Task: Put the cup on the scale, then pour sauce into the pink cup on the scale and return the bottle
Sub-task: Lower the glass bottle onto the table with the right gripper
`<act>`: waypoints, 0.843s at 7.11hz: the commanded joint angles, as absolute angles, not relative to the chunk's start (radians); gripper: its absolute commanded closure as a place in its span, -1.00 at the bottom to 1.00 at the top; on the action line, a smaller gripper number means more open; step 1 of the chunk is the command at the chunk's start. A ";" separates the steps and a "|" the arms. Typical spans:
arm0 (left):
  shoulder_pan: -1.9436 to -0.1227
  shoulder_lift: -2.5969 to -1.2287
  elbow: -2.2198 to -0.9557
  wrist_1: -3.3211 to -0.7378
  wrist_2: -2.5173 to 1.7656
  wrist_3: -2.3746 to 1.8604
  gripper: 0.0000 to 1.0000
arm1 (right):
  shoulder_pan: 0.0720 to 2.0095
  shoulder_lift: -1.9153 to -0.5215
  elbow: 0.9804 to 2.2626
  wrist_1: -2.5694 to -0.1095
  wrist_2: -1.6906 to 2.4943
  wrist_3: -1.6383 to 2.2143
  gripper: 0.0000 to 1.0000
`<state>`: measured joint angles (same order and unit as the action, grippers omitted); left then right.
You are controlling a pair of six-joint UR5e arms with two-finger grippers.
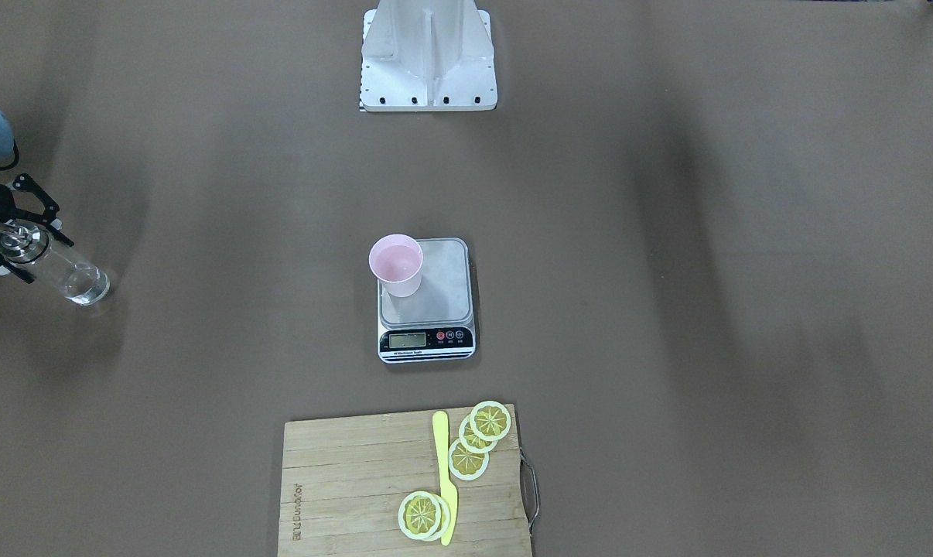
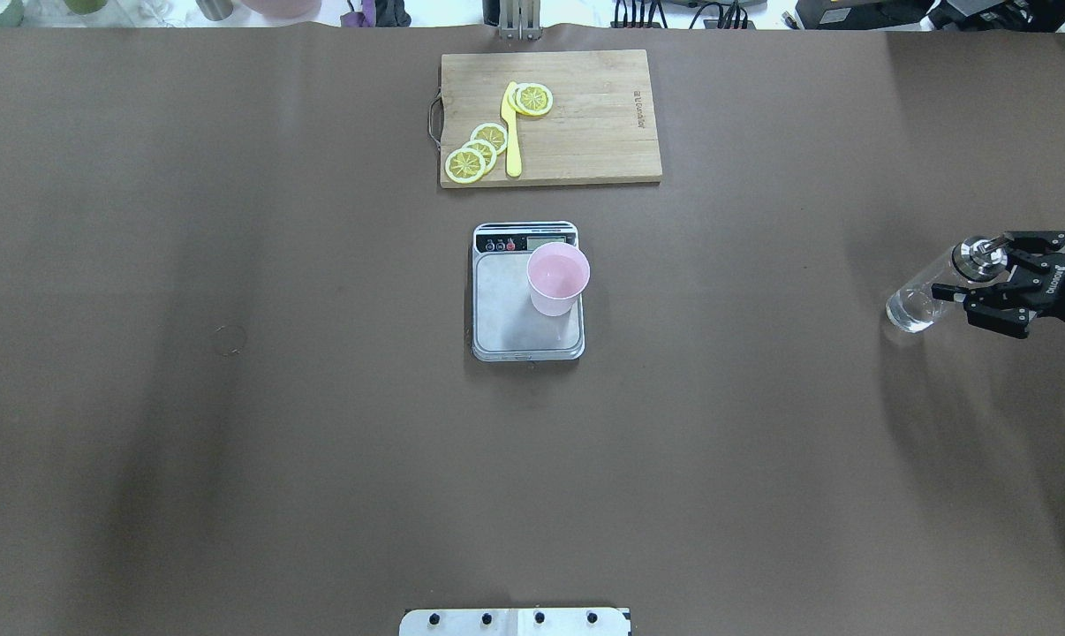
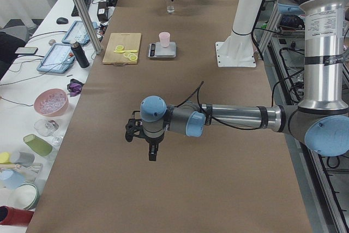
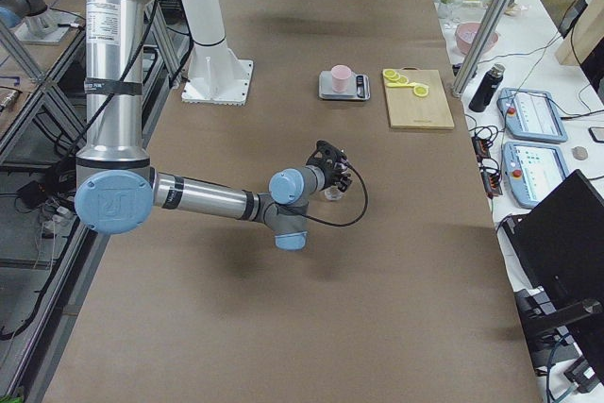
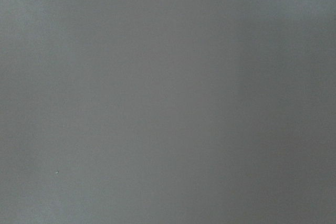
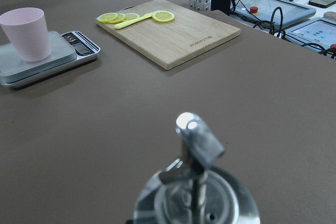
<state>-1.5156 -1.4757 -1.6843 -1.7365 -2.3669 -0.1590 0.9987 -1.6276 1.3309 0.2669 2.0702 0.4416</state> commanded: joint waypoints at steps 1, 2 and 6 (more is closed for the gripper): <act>-1.516 -1.477 -1.686 -1.736 -2.367 -0.160 -0.98 | 0.999 -1.628 1.327 0.267 2.068 0.442 0.92; -1.516 -1.477 -1.686 -1.736 -2.367 -0.160 -0.98 | 0.997 -1.628 1.327 0.267 2.068 0.442 0.85; -1.516 -1.477 -1.684 -1.738 -2.367 -0.158 -0.98 | 0.997 -1.628 1.327 0.267 2.062 0.440 0.38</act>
